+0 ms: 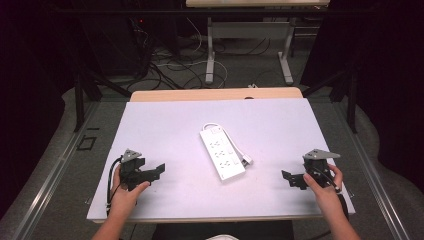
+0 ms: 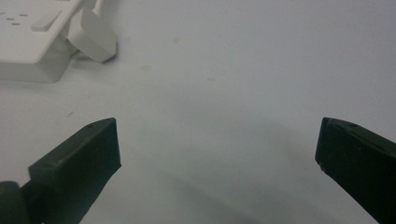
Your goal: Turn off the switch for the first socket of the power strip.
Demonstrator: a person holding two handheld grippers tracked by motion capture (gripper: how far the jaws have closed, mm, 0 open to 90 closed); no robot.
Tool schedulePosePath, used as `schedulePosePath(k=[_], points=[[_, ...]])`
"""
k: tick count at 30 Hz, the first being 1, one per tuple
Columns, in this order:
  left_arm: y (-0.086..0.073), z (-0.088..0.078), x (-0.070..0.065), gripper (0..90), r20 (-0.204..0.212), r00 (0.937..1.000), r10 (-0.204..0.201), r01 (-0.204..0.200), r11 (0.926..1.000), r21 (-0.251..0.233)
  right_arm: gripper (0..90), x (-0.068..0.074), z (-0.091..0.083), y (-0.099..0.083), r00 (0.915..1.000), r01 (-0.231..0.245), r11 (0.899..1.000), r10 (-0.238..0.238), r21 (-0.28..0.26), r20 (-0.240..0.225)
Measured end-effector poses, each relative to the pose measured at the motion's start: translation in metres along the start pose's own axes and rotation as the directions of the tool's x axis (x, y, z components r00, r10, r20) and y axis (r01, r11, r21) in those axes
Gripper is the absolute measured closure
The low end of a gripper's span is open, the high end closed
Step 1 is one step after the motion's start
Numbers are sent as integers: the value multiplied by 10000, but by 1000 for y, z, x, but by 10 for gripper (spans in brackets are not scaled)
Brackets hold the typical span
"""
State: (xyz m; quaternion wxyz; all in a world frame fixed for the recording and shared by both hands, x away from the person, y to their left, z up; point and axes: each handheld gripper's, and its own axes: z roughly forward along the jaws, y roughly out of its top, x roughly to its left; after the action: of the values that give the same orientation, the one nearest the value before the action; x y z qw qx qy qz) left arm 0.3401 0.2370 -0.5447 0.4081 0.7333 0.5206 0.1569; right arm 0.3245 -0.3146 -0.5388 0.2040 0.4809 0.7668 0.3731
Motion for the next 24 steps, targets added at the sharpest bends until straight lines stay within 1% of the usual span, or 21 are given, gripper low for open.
schedulePosePath(k=[2, 4, 5, 6, 7, 12, 13, 16, 18, 20, 24], points=[[0, 0, 0, 127, -7, 10000, 12, -12, 10000, 8, 0, -3, -1, -5, 9998, 5, 10000, -6, 9, 198], [0, 0, 0, 127, -13, 10000, 18, -18, 10000, 4, 0, -6, -2, -9, 9996, -67, 10000, 67, 5, 274], [0, 1, -1, 127, -33, 10000, -2, 2, 10000, -74, 0, -6, -2, -10, 9991, -240, 9997, 241, -18, 352], [0, 1, -1, 127, -12, 10000, -50, 50, 10000, -73, 0, -7, -2, -12, 9991, -287, 9996, 288, -22, 311], [0, 1, -1, 127, -7, 10000, -51, 51, 10000, -65, 0, -9, -2, -13, 9988, -335, 9994, 336, -39, 365], [0, 0, 0, 128, -2, 10000, 3, -3, 10000, -29, 0, -14, -1, -16, 9975, -561, 9984, 563, -55, 433], [0, 0, -1, 128, 20, 9999, -145, 146, 9999, -88, 0, -15, 0, -17, 9970, -597, 9982, 599, -60, 498], [0, 1, -1, 128, 20, 9999, -139, 140, 9999, -91, 0, -17, 1, -19, 9952, -743, 9972, 743, -24, 630], [0, 1, -1, 128, 16, 10000, -37, 37, 10000, -83, 0, -18, 1, -20, 9937, -867, 9962, 872, -106, 702], [0, 1, -1, 128, -22, 10000, 41, -42, 9999, -128, 0, -19, 1, -21, 9928, -899, 9958, 908, -146, 787], [0, 1, -1, 128, -23, 10000, 34, -34, 9999, -139, 0, -22, 2, -23, 9905, -973, 9952, 979, -112, 962]])
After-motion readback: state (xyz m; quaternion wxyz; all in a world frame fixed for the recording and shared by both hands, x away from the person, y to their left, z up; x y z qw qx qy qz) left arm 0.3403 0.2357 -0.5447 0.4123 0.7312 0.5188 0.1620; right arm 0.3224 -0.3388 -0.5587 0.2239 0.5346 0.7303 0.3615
